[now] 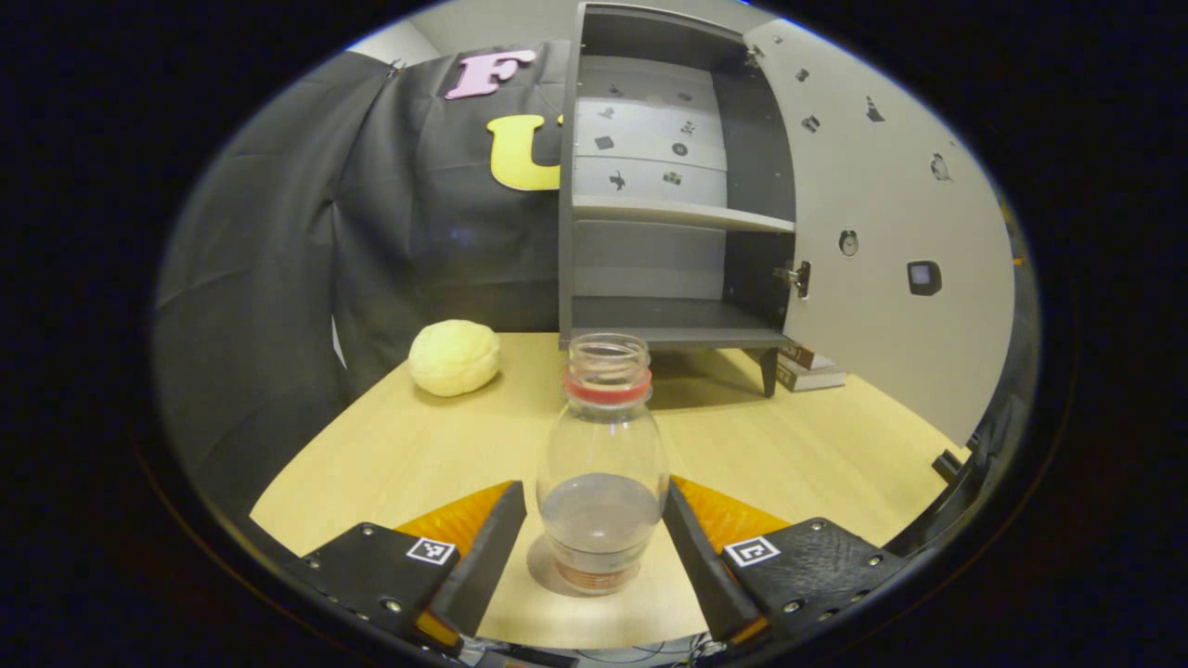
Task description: Open the cabinet door with the right hand, grasp the bottle in the cabinet with the left hand and place it on the coaster, then close the cabinet door with the right hand.
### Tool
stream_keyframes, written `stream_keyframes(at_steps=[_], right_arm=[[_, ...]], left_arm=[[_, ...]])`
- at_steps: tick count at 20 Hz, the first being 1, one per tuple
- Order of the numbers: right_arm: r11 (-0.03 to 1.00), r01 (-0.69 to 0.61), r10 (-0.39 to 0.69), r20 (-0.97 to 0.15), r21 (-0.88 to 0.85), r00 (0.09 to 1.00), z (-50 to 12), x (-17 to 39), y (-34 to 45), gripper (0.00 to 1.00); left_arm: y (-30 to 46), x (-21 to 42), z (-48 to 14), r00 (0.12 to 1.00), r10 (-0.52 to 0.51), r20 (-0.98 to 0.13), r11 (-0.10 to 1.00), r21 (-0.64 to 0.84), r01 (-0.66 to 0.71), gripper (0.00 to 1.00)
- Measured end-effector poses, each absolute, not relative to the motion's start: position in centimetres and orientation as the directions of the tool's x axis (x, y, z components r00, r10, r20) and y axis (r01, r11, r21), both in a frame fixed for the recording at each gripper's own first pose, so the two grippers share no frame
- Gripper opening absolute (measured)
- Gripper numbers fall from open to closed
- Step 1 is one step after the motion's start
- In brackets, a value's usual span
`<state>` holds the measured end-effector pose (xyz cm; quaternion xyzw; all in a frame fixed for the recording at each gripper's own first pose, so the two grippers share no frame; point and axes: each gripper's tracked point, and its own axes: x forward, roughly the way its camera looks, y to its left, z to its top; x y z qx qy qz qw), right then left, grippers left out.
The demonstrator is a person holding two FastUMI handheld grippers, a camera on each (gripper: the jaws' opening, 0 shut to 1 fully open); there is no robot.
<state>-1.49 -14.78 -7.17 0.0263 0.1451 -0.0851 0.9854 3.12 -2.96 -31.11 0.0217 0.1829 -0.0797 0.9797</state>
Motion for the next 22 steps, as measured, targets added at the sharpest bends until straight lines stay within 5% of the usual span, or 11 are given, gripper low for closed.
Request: stream_keyframes(at_steps=[2,12,22], right_arm=[[0.982,0.186,-0.171,-0.276,0.028,0.946,-6.6,-1.3,-15.1,0.98],[0.979,0.200,-0.188,-0.230,0.030,0.955,-4.9,-0.9,-15.9,0.93],[0.995,0.070,-0.055,-0.192,0.070,0.980,0.2,-1.0,-12.9,0.98]], left_arm=[[-3.3,2.2,-30.1,0.919,-0.168,-0.358,0.984,-0.010,0.177,0.87],[-2.8,-0.9,-18.9,0.952,-0.177,-0.249,0.984,-0.047,0.170,0.89],[0.3,0.6,-5.4,0.982,-0.087,-0.170,0.995,-0.066,0.076,0.89]])
